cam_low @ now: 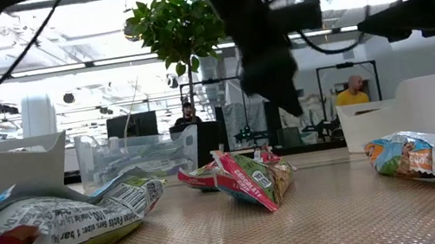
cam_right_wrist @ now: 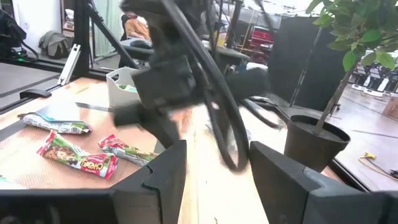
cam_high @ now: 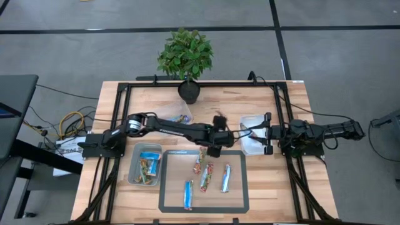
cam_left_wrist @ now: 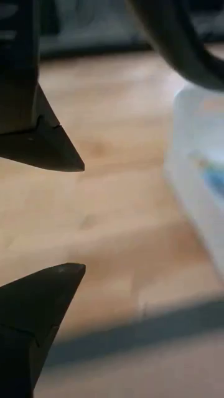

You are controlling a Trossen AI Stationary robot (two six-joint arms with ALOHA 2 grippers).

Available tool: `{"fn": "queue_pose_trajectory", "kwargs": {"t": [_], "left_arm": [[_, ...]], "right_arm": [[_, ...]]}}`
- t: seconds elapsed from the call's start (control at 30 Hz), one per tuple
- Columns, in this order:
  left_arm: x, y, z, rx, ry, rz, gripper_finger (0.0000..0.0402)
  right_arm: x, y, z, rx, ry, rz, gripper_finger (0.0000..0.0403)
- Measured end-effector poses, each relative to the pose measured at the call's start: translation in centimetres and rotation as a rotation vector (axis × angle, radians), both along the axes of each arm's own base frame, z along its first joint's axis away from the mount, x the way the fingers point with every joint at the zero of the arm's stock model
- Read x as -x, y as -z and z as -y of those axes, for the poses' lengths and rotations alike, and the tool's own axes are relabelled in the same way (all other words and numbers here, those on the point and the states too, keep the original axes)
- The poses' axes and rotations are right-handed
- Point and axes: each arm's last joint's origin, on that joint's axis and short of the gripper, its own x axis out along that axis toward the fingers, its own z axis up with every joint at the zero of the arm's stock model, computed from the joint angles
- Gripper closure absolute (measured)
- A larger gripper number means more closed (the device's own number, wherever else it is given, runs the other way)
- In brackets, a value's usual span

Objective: Pick and place Granola Bars by type
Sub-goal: Put the red granola bar into the white bin

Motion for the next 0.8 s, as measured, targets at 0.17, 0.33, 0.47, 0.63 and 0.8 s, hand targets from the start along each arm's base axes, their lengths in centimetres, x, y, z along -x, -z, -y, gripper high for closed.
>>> {"fn": "queue_pose_trajectory", "kwargs": {"t": [0.17, 0.33, 0.47, 0.63, 0.8], "left_arm": [[2.4, -1.3, 2.8, 0.168, -0.147, -0.058, 0.0155], [4.5, -2.1, 5.7, 0.242, -0.312, -0.088, 0.0155], [5.5, -2.0, 7.5, 0.306, -0.468, -0.063, 0.0155], [6.2, -2.0, 8.9, 0.385, -0.691, 0.011, 0.0155], [6.8, -1.6, 9.2, 0.401, -0.871, 0.07, 0.0155]], "right_arm": [[0.0, 0.0, 0.0, 0.0, 0.0, 0.0, 0.0232], [0.0, 0.0, 0.0, 0.0, 0.0, 0.0, 0.0232], [0.0, 0.0, 0.0, 0.0, 0.0, 0.0, 0.0232], [0.0, 0.0, 0.0, 0.0, 0.0, 0.0, 0.0232], [0.0, 0.0, 0.0, 0.0, 0.0, 0.0, 0.0232]]}}
